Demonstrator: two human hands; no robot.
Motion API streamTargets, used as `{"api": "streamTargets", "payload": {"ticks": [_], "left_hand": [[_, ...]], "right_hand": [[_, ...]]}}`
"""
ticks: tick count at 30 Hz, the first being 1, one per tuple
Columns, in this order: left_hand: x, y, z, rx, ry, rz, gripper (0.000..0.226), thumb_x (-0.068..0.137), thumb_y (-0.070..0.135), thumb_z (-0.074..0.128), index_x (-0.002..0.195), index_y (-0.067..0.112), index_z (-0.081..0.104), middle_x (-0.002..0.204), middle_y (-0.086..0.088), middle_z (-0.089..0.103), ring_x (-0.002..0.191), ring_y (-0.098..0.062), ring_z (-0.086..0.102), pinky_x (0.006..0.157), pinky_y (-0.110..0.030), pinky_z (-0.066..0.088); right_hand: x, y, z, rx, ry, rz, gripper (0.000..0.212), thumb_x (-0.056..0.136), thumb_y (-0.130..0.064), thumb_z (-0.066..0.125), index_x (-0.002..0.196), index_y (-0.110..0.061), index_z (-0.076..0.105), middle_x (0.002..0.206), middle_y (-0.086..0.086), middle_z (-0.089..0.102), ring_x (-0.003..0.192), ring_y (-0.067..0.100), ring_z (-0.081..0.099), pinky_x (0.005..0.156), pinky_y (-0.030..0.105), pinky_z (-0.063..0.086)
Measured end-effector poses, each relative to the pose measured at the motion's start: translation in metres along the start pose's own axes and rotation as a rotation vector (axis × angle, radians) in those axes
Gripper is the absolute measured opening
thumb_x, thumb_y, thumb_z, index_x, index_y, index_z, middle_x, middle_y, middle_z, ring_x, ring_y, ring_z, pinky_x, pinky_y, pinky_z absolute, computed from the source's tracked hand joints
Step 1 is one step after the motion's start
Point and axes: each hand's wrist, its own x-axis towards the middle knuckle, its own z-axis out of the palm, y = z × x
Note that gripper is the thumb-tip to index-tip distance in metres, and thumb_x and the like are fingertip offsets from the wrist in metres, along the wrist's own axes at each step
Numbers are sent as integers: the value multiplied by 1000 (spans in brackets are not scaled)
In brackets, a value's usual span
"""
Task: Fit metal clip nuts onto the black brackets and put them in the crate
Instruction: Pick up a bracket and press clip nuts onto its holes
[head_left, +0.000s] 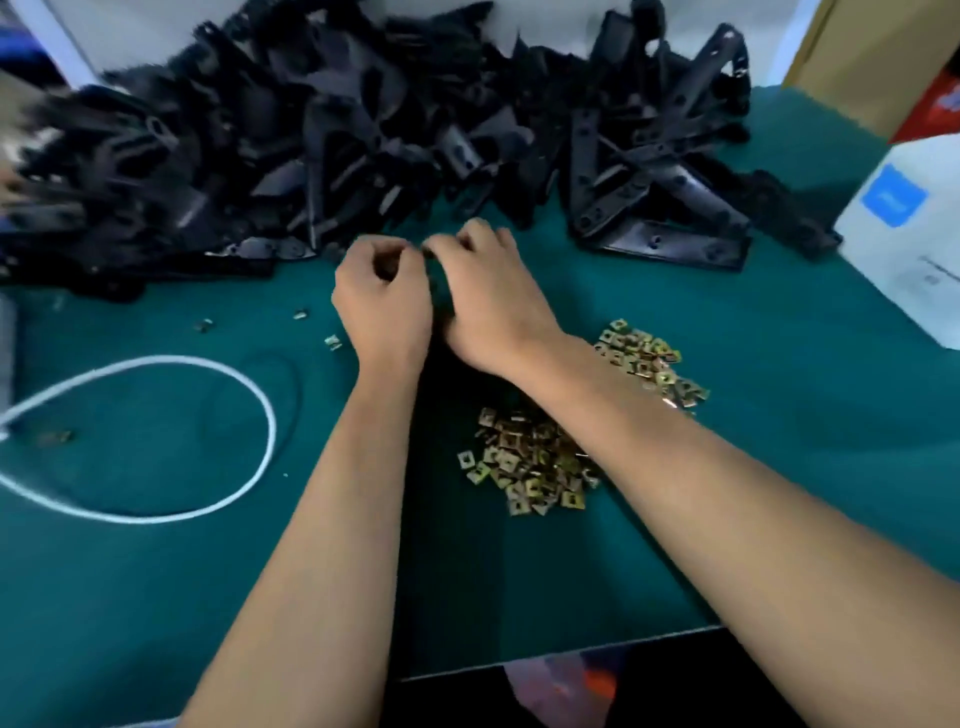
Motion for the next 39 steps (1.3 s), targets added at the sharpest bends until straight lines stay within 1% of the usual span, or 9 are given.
{"api": "streamTargets", "payload": {"ticks": [4,7,13,16,22,27,31,36,39], "left_hand": [[17,-10,-5,-79,258,-161,6,90,8,61,92,11,66,77,14,58,70,3,51,68,-1,34],[16,-10,-1,-111,313,-167,5,88,7,62,91,11,63,77,15,56,70,8,50,68,-2,35],[17,-13,2,-124,290,-194,6,87,9,62,93,9,63,77,15,56,68,11,54,66,-4,38],[16,-14,5,-156,268,-225,4,87,14,62,90,15,60,80,11,60,76,-1,61,67,-11,42],[12,-10,18,-287,18,-349,10,87,26,61,90,18,56,96,-6,67,81,-24,76,90,-48,59],[1,1,33,-621,-296,-506,19,97,28,68,102,13,57,123,-13,61,101,-26,74,94,-38,60],[-6,8,36,-869,-406,-589,35,102,24,62,132,9,53,141,-11,53,120,-33,66,104,-42,55],[-5,10,28,-958,-487,-680,44,101,23,62,139,6,46,136,-28,53,107,-42,72,97,-42,59],[-6,12,27,-925,-532,-680,34,102,19,61,129,5,47,127,-33,60,101,-44,73,85,-36,63]], "right_hand": [[45,-25,24,-88,100,-35,86,85,3,64,157,-27,28,162,18,14,141,39,25,87,40,52],[73,-27,35,-237,36,-128,69,98,-14,55,158,-32,28,169,16,-1,149,42,15,94,46,47],[91,-15,35,-232,24,-60,9,99,-11,54,107,-7,54,140,18,36,114,42,46,79,50,53],[82,6,27,-155,36,-66,8,96,-9,59,104,-8,61,130,17,47,102,36,58,77,42,49],[38,58,1,29,289,-13,9,89,-16,77,90,-15,68,101,-1,47,85,23,56,73,32,42],[13,84,-33,91,443,39,29,86,-15,77,113,-16,67,103,0,68,90,18,62,85,35,53],[0,98,-49,285,558,185,11,84,-25,77,90,-19,72,75,-16,61,64,2,54,67,15,44],[-15,108,-39,933,600,516,10,90,-23,77,85,-19,70,67,-2,49,52,14,50,49,25,39],[-16,107,-39,1002,635,497,8,95,-10,70,99,-15,66,72,-3,54,50,11,55,43,22,41]]}}
